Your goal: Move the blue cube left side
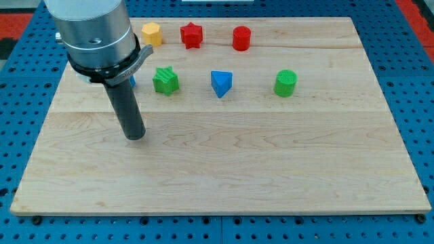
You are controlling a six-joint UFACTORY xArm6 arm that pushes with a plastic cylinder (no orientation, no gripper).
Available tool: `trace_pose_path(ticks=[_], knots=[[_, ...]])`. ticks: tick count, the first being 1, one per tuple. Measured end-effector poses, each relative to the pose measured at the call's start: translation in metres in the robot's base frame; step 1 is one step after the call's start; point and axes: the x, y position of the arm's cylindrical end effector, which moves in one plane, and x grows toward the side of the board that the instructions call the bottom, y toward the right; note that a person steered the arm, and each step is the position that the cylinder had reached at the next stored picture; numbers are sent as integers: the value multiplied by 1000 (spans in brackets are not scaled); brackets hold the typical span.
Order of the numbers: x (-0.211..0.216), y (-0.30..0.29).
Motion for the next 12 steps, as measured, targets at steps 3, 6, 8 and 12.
trace_pose_path(ticks=[3,6,8,12], knots=[[0,1],[0,14],[0,36],[18,186]])
